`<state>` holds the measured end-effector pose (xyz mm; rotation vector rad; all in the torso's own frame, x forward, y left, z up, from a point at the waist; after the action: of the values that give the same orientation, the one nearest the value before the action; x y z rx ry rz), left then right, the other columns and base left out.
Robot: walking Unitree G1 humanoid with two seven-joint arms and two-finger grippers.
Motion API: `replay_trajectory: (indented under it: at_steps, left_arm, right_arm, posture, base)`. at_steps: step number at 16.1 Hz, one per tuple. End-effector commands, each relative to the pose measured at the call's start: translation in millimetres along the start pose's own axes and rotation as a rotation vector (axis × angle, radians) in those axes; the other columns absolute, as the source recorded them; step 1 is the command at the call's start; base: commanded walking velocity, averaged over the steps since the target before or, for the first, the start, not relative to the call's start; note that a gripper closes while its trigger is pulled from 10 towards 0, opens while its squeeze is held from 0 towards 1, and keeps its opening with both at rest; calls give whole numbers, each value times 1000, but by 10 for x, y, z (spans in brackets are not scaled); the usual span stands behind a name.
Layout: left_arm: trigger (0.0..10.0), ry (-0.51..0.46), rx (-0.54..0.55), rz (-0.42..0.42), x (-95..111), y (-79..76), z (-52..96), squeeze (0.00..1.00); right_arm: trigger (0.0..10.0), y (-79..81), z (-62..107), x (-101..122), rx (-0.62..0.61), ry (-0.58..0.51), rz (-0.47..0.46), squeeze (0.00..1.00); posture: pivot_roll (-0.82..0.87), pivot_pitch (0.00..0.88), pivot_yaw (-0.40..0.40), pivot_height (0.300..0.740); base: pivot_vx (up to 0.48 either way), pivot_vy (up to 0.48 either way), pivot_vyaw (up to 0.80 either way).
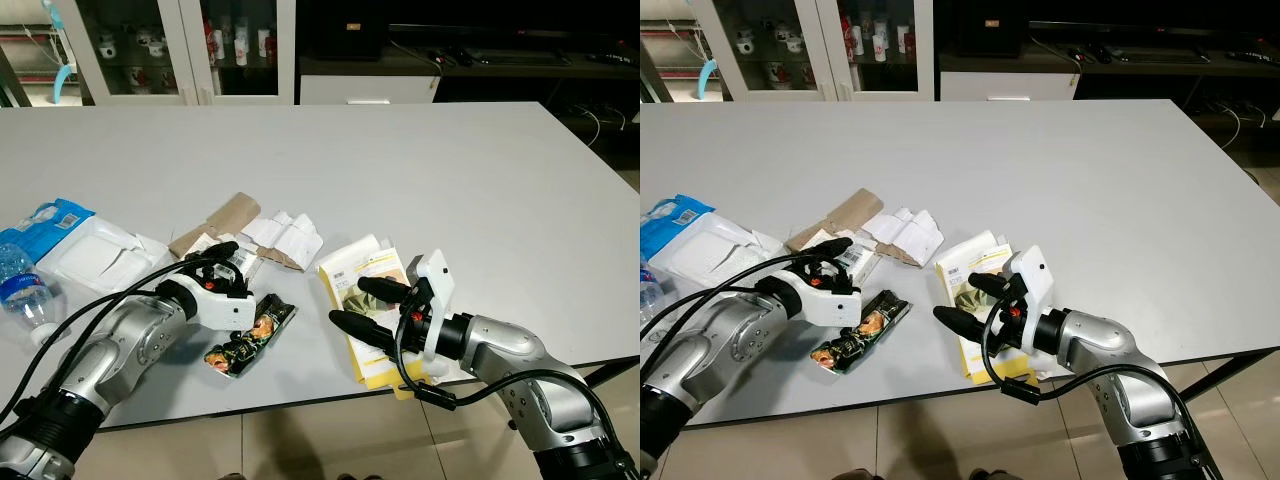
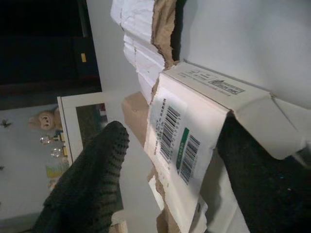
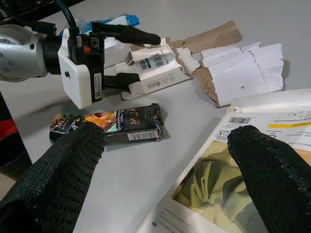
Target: Picking trash to rubbish bin
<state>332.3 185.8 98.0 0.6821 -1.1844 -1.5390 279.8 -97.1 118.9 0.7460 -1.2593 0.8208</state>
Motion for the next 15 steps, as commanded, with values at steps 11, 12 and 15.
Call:
replay_trajectory:
  at_steps: [11,12,15]
  left_arm:
    - [0,67,-136,3,-126,-364,11,0]
    - [0,65,-136,4,-120,-365,9,0]
    - [0,59,-133,0,-109,-358,1,0]
  right_arm:
    - [10000,39,10,28,21,-10,-1,0]
    - [10000,40,11,27,21,-10,0,0]
    - [10000,38,9,27,21,-10,-2,0]
  posture:
    - [3,94,-62,740]
    - [3,94,-63,740]
    - [4,96,-64,740]
  base:
    - [0,0,0]
    - [0,0,0]
    - [0,0,0]
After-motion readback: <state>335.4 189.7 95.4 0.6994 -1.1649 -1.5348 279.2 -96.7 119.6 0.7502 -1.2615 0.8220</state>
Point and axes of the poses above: a point about 5 cm out from each wrist's last joint towards the gripper, its own z axis pointing back from the gripper into the wrist, its own x axis along the axis of the wrist's last joint, y = z × x, the point moved 3 cm from there along -z, pointing out of the wrist towards the gripper, and after that the axes turned 12 degrees about z, right-handed, at the moved point
